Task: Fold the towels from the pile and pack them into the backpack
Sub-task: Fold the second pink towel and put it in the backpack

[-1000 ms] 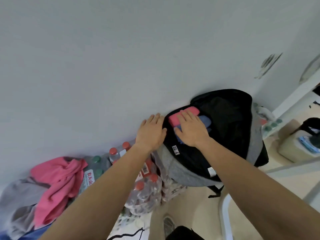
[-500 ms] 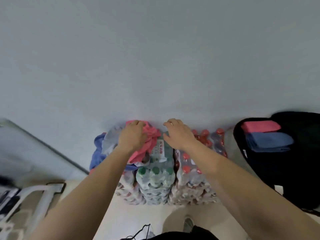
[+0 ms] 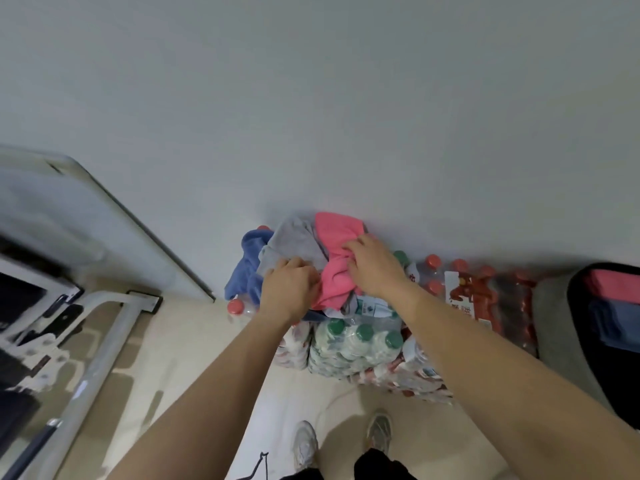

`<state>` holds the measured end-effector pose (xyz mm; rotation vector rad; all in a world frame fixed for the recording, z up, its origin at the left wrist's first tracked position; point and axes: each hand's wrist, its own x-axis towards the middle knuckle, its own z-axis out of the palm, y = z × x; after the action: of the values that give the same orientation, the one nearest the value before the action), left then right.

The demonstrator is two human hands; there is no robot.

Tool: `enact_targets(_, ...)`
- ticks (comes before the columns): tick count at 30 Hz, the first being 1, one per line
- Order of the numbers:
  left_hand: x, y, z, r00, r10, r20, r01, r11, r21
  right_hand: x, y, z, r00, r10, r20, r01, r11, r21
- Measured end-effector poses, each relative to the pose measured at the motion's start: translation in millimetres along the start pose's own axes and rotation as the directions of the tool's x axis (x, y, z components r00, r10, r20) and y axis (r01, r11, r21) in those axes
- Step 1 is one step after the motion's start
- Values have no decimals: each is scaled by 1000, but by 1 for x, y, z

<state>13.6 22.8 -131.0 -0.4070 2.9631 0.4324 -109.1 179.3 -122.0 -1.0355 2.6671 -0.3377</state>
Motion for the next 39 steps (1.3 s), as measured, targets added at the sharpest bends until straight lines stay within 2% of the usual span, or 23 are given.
enact_targets(3,-1,1,2,998,-48,-43,44,995,-90,7,6,-3,998,39,-49,-38,999,5)
enact_targets(8,-3,-6,3,1000,-18,-26,14,989,-145,20,16,-9,993,106,61,-113,985,130)
enact_targets(10,-1,-9,3,1000,-15,5,15,991,-136,23,17,-13,989,125,83,-135,983,124)
enact_targets(14,2,-6,-1,999,40,-12,-41,991,-128,25,24,-20,996,81,25,-82,996,43)
enact_targets(17,3,-2,-2,998,-59,-17,56,989,-137,26,28,-17,999,41,28,-42,999,7)
enact_targets(21,9,-11,0,996,47,78,-33,986,-165,28,28,-13,998,62,11,-63,996,61)
enact_targets(24,8,-3,-10,998,-65,-23,59,975,-215,25,25,-27,1000,20,-7,-18,989,147)
enact_targets(26,12,9,-22,985,-110,-130,70,957,-282,20,21,-47,1000,-14,-6,15,974,227)
enact_targets(30,23,44,-56,963,-17,-270,-52,968,-247,6,11,-98,999,-41,6,35,921,388)
enact_targets(32,32,60,-68,947,12,-320,-104,957,-270,-1,12,-120,999,-45,0,42,926,376)
enact_targets(36,50,84,-96,945,-68,-319,-104,864,-492,-11,28,-156,998,-27,-50,40,958,284)
enact_targets(39,55,99,-124,934,7,-358,-182,869,-459,-25,42,-178,997,-26,-76,48,952,303)
